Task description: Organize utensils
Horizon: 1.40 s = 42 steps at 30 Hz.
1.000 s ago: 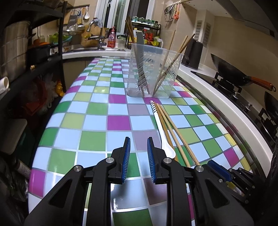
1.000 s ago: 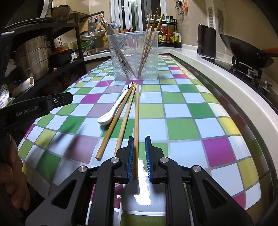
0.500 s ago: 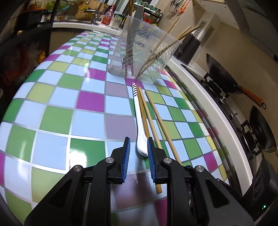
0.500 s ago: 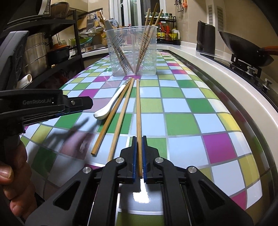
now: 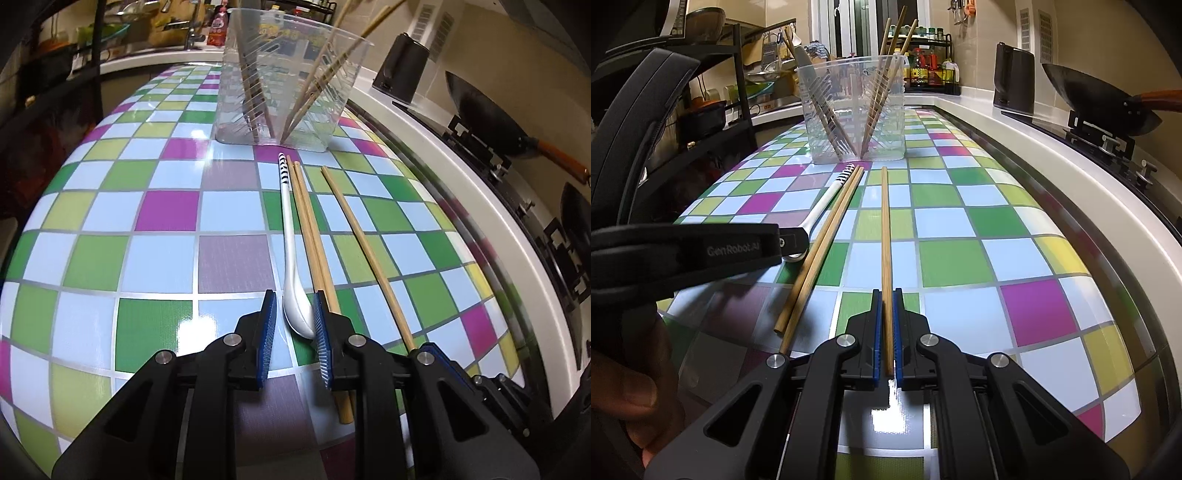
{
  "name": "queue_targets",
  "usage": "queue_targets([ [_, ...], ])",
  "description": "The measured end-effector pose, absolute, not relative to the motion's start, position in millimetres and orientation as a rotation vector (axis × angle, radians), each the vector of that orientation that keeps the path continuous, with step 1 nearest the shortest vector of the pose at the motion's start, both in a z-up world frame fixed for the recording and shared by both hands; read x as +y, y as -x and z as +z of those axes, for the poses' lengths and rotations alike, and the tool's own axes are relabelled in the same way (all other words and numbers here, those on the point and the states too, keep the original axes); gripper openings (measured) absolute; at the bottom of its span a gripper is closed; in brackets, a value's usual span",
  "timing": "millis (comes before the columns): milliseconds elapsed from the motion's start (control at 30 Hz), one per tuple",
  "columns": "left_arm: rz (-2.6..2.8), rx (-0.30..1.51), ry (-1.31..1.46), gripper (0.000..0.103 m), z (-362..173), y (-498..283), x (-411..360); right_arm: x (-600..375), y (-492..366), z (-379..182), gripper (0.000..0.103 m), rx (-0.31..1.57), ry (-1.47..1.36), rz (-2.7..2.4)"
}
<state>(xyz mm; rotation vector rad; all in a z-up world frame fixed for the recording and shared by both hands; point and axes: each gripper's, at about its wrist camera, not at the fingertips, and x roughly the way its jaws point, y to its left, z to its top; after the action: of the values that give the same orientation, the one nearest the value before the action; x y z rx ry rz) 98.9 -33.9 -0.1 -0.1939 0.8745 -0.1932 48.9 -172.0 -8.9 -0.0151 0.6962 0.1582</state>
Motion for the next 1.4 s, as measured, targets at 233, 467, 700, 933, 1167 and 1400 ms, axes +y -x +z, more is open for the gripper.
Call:
queue_targets([
  [233,-0.116,0.865,0.199,0.010,2,-96,-15,-174,-49,-8,0.006,0.699,0.015,0.157],
  [467,-0.006,0.842,0.134,0.009,4,-76,10,-175,-47,-8,0.006,0.697,0.018,0.124],
  [700,0.046,0.782,-0.010,0.010,2,-62,3,-176,-48,-9,0.007,0.694,0.014,0.088],
  [933,0.041,0.776,-0.006,0.010,3,-67,-3,-176,-49,-9,0.007,0.695,0.019,0.096],
  [1167,0.033,0.774,-0.016,0.010,2,-68,-7,-173,-50,-9,0.007,0.690,0.029,0.091],
  [1400,0.032,0.773,-0.017,0.010,2,-68,-7,-171,-51,-8,0.007,0.691,0.036,0.089],
])
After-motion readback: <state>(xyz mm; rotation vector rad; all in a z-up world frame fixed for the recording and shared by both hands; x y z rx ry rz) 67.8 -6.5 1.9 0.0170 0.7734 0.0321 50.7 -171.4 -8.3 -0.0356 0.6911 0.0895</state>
